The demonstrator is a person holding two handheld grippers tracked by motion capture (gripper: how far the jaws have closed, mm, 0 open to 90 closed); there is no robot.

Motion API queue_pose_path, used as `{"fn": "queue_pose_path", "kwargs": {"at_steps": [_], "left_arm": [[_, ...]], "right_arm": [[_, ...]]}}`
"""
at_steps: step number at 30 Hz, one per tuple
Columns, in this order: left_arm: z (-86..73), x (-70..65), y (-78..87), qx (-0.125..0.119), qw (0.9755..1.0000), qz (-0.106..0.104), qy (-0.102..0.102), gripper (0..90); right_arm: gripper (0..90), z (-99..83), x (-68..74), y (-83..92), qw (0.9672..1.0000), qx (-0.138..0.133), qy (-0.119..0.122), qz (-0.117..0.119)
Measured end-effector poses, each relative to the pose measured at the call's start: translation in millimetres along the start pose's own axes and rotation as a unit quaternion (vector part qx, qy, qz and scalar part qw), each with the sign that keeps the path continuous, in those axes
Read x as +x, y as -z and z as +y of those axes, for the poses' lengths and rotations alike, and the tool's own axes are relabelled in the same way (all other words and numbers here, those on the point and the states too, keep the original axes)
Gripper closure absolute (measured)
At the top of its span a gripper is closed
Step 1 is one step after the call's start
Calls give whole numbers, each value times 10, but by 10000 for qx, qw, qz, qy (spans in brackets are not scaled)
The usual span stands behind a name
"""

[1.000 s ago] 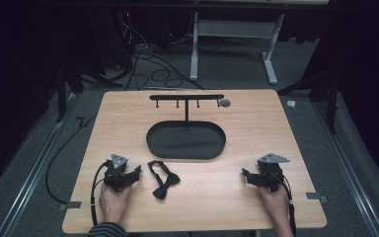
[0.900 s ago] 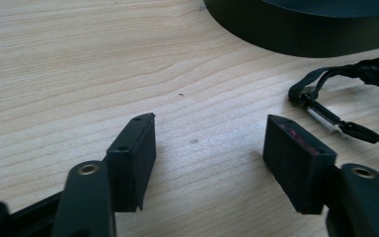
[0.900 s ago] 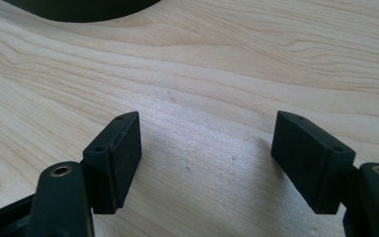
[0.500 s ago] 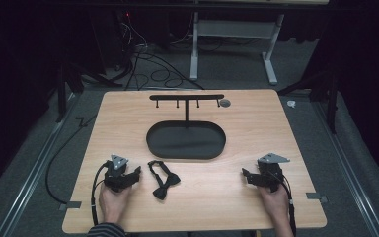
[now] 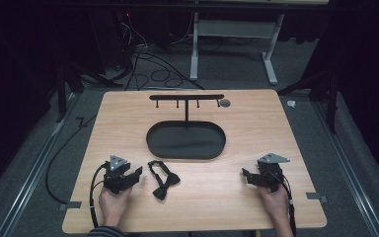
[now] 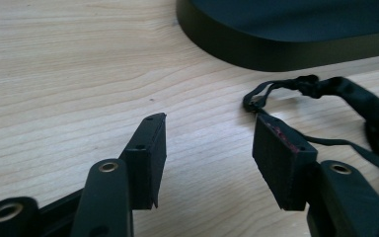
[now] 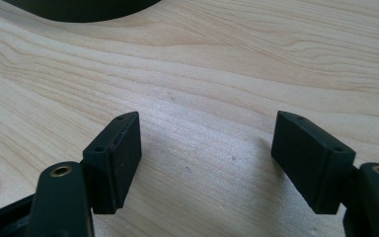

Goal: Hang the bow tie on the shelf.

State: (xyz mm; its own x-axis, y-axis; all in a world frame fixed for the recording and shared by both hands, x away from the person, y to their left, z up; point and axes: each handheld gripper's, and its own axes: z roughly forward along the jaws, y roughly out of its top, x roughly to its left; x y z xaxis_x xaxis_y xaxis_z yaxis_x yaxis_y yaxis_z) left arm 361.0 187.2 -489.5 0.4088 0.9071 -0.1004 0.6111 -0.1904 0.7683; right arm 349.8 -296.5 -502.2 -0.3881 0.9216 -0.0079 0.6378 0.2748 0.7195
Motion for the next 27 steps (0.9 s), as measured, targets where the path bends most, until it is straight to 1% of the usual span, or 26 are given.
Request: {"fn": "queue_pose_path", "kwargs": {"at_steps": [3,9,11,19,23,27], "left_arm": [[23,-29,0,24,10000,-57,-57,475],[88,-99,-30,11,9997,-228,-75,474],[97,-112,-43,26,9995,-301,7,473],[121,-174,-122,104,9994,-316,29,469],[141,-204,-184,200,9993,-297,50,469],[156,-250,-237,213,9993,-306,40,472]], "right_arm": [[286,0,-1,0,10000,-5,0,9],[286,0,1,-1,10000,-4,3,-2],[287,0,0,-1,10000,-1,15,-7],[286,0,2,-2,10000,-5,46,1],[286,0,1,-3,10000,-6,46,0],[286,0,1,-2,10000,-2,45,0]]}}
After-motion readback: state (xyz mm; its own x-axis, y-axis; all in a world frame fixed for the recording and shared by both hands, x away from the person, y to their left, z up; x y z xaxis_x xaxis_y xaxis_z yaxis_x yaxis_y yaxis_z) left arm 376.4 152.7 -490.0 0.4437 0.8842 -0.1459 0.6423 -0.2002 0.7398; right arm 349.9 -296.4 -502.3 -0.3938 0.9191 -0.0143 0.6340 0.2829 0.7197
